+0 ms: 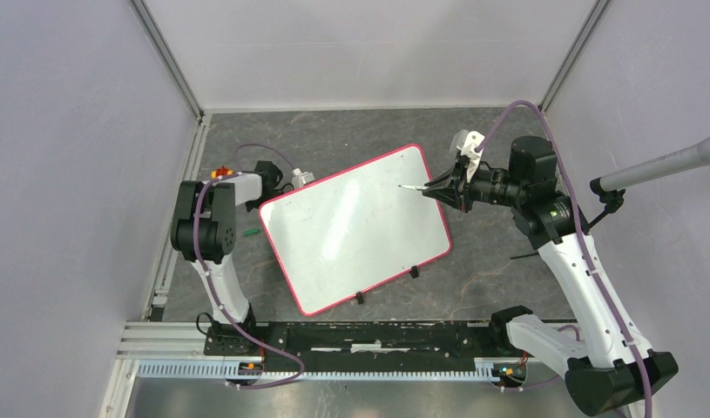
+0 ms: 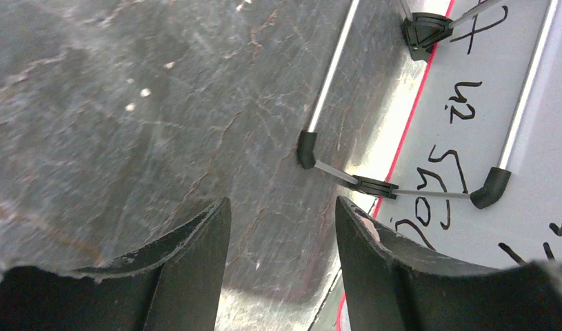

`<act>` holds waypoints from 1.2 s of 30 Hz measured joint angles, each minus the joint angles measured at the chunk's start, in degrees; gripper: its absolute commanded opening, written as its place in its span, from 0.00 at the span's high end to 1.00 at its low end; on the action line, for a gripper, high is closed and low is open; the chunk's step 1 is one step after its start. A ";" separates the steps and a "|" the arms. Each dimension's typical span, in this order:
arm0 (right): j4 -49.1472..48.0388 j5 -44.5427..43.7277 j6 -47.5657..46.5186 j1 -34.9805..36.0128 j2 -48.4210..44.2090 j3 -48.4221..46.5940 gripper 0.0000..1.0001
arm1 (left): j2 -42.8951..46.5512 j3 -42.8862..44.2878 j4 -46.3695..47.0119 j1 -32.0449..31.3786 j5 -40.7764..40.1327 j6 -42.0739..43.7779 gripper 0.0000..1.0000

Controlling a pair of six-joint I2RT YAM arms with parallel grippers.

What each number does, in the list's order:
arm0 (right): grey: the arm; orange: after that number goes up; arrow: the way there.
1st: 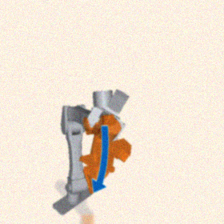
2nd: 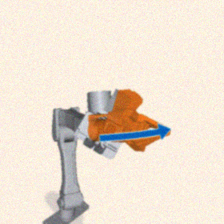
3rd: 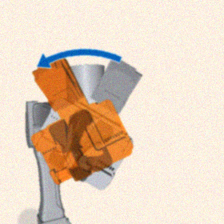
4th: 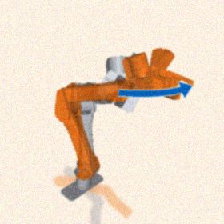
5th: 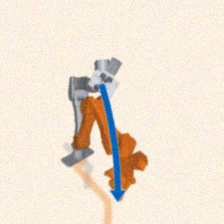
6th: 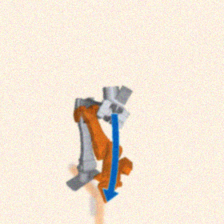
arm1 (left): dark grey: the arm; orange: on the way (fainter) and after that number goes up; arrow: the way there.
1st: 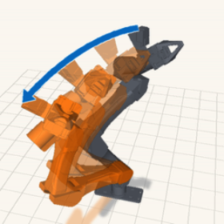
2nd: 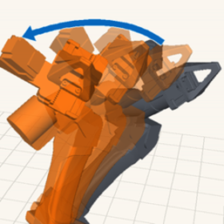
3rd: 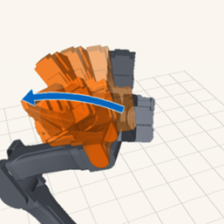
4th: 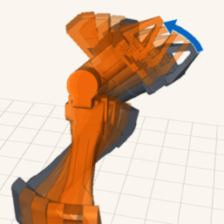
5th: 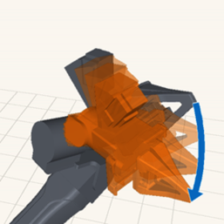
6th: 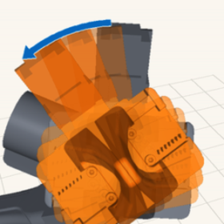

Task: Write a sentence on the whiteboard
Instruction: Adjust the whiteboard at the center of the board.

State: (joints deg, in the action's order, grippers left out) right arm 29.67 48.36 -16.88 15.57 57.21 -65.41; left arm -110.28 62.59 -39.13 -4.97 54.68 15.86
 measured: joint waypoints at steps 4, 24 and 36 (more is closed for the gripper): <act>0.02 -0.04 -0.07 -0.24 0.37 0.00 1.00 | -0.15 -0.09 0.72 -1.79 0.26 -1.27 0.38; 0.09 -0.61 -0.35 -0.70 0.50 0.00 1.00 | -0.35 -0.37 -4.83 -9.11 -2.14 -2.12 0.41; 0.02 -0.61 -0.31 -0.74 1.05 0.00 1.00 | -4.66 1.05 -1.81 -12.24 2.34 -8.31 0.52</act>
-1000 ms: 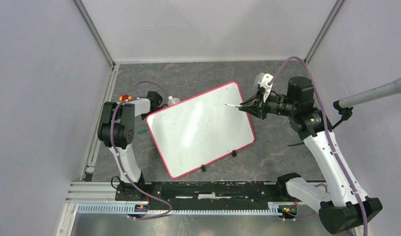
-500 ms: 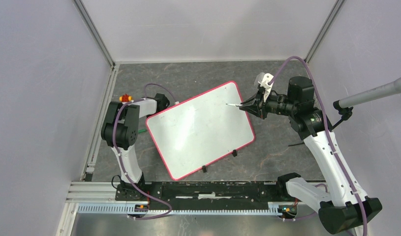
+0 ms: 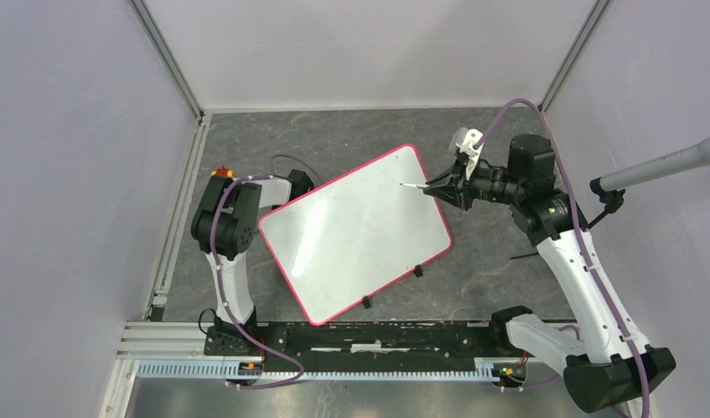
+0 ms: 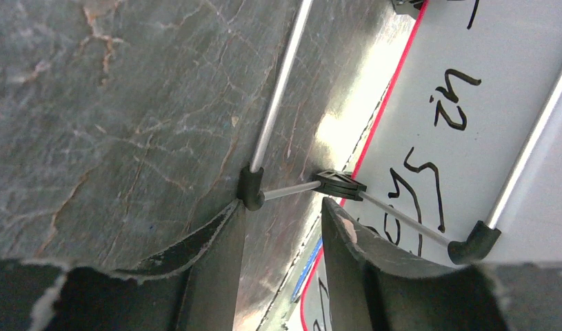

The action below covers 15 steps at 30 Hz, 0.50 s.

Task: Write a sentence on the whiteboard
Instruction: Adjust the whiteboard at the center of the board.

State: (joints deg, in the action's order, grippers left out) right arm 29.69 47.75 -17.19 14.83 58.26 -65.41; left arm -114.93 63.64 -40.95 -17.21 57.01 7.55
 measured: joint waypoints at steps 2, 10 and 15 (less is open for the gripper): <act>-0.02 0.02 0.00 0.00 0.00 0.00 1.00 | -0.70 0.76 0.42 -0.90 0.09 -0.76 0.53; -0.02 0.02 0.00 -0.15 0.00 0.00 1.00 | -2.25 3.30 2.14 -4.68 0.02 -2.58 0.54; -0.02 0.02 0.00 -0.26 0.00 0.00 1.00 | -3.32 4.50 3.30 -5.81 0.50 -4.72 0.49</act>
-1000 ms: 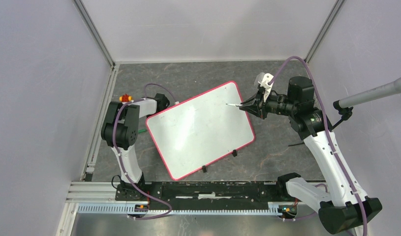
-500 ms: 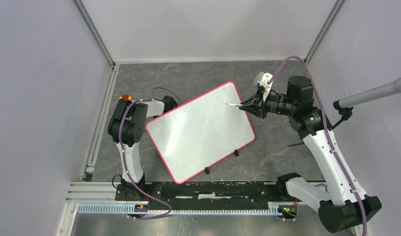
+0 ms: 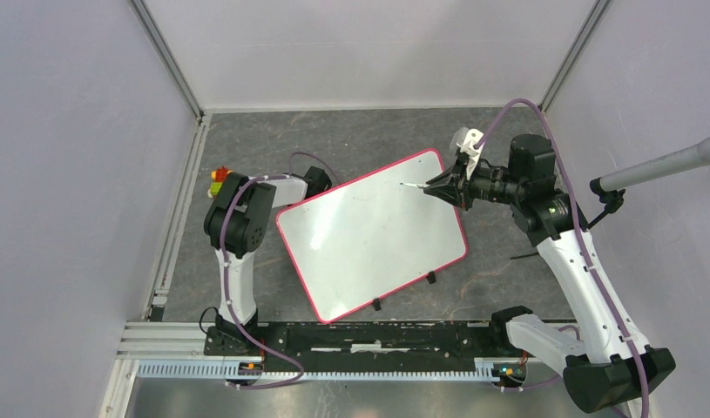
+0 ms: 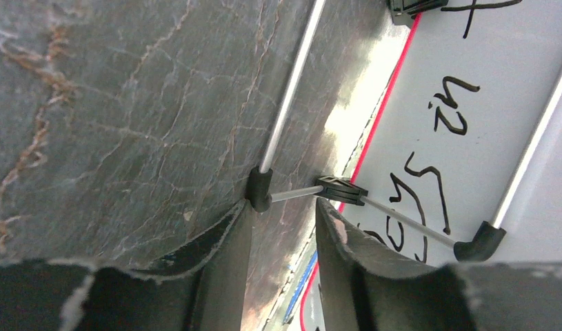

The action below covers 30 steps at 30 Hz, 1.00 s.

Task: Write a sentence on the whiteboard
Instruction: Adjust the whiteboard at the center of the board.

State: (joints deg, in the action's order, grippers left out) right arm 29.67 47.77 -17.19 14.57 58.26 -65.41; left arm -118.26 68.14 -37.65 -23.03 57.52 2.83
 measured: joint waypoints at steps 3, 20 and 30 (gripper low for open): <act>0.02 0.00 0.04 0.00 0.00 0.00 1.00 | -0.11 0.57 0.72 -0.13 0.28 -2.10 0.40; 4.63 2.36 -3.69 -0.07 1.36 -2.86 1.00 | 22.36 3.69 1.53 23.06 -9.77 -4.09 0.00; 5.75 2.38 -5.62 -0.07 6.60 -4.22 1.00 | 45.00 5.79 -5.46 32.89 -18.49 0.68 0.00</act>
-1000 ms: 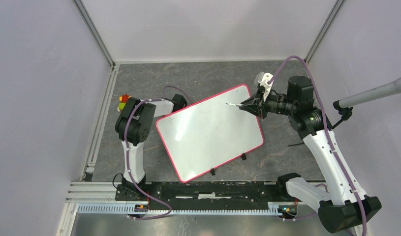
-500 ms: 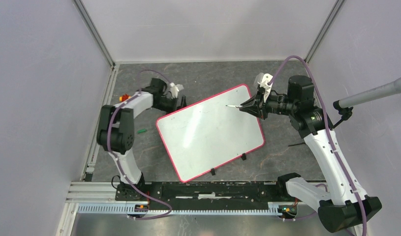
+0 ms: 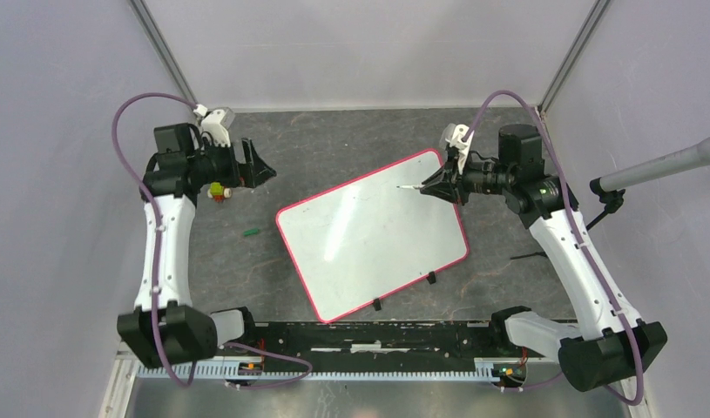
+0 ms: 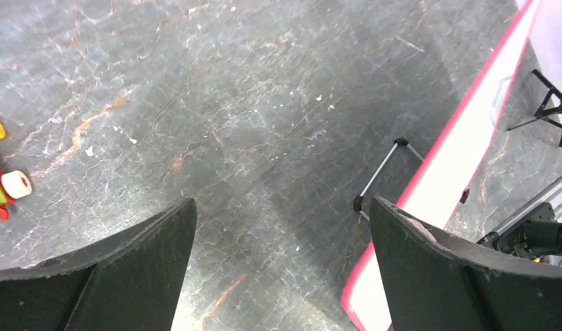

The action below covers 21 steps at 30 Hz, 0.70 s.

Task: Write a sentence on the whiteboard
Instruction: Adjust the whiteboard at the center of the board.

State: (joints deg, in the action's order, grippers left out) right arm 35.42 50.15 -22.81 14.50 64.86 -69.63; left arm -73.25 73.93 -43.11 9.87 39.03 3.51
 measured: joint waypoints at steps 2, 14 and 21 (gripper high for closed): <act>-0.04 0.02 0.00 0.00 0.00 0.00 1.00 | 4.79 -0.26 -1.29 -0.04 0.07 1.01 0.00; -0.50 0.24 0.66 5.14 -0.37 0.46 1.00 | 11.34 -0.31 -27.28 -0.13 9.99 19.32 0.02; -0.24 0.37 -0.26 8.28 -0.24 0.44 1.00 | 5.44 -0.04 -32.04 -3.78 15.61 23.87 0.09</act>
State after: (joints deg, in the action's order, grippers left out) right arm 35.18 50.52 -23.07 22.79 64.62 -69.19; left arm -67.81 73.89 -75.16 6.09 54.63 27.38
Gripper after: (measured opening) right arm 0.145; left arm 0.934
